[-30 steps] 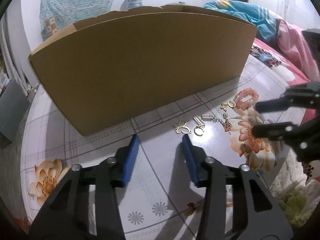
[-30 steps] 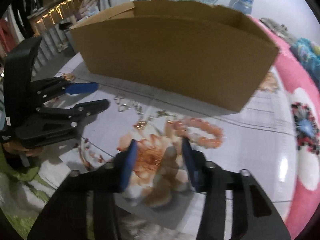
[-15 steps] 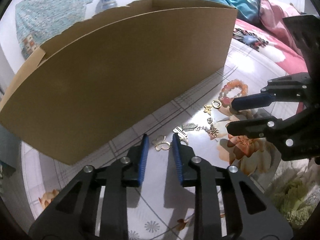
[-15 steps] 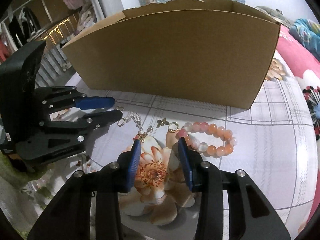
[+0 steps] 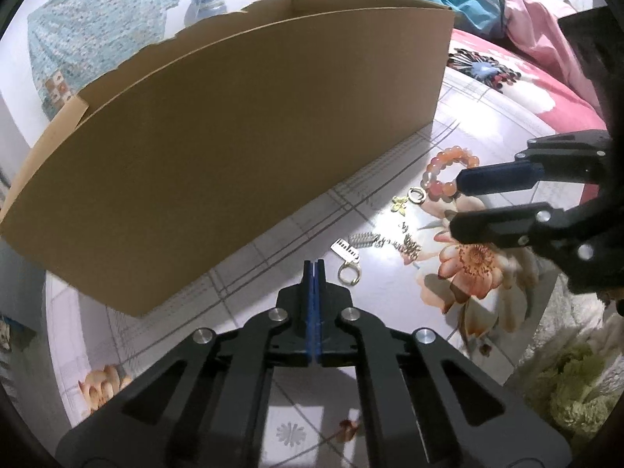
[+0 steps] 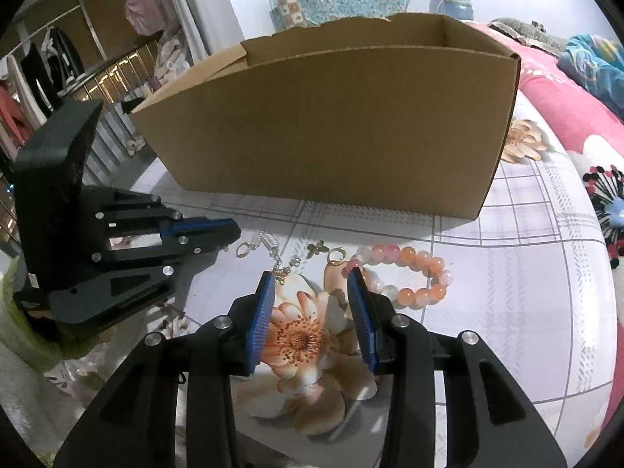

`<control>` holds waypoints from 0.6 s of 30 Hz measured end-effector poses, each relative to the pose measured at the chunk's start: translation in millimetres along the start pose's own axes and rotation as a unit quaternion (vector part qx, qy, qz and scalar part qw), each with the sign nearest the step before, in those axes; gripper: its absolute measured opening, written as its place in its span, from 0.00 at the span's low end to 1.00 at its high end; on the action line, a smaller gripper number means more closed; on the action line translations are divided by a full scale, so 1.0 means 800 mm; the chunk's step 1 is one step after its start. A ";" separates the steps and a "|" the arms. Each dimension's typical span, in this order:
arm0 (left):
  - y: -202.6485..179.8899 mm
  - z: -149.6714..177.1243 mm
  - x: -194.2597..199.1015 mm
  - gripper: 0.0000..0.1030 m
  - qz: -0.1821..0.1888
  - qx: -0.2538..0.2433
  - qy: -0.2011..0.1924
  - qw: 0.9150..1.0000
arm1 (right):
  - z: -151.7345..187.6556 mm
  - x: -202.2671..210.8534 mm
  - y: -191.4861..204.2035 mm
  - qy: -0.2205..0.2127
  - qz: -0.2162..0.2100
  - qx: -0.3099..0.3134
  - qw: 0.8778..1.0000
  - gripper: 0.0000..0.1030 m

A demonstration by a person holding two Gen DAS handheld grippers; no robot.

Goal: Organize jewelry
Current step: 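Grasp the gold butterfly charm with the left gripper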

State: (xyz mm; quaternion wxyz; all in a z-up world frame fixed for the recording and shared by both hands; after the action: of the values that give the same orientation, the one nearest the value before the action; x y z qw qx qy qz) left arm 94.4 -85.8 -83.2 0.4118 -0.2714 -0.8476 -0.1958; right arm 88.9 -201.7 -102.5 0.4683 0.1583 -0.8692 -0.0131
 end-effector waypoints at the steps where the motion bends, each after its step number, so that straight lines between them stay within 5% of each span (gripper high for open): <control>1: 0.002 0.003 0.001 0.00 -0.001 0.005 -0.001 1.000 | 0.000 0.001 0.002 -0.001 -0.001 0.001 1.000 0.37; 14: 0.049 0.041 0.037 0.00 0.017 0.131 -0.035 0.991 | 0.007 -0.006 0.048 0.012 -0.033 0.025 0.999 0.37; 18: 0.060 0.048 0.043 0.00 -0.003 0.134 -0.033 0.990 | 0.011 -0.008 0.059 0.016 -0.042 0.027 0.999 0.37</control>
State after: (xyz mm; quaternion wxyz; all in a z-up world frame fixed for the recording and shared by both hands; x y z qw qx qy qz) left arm 83.7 -17.0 -73.1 0.4158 -0.2174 -0.8801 -0.0723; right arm 72.6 -156.3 -104.5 0.4766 0.2072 -0.8543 -0.0065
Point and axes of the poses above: each gripper's, at about its wrist camera, not at the fingertips, and x roughly against the way its jaws point, y to its left, z to its underside, the point moved 6 cm from there along -x, roughly the way its jaws point, and after that the axes turned 2 degrees about -x, right-handed, at the moved point
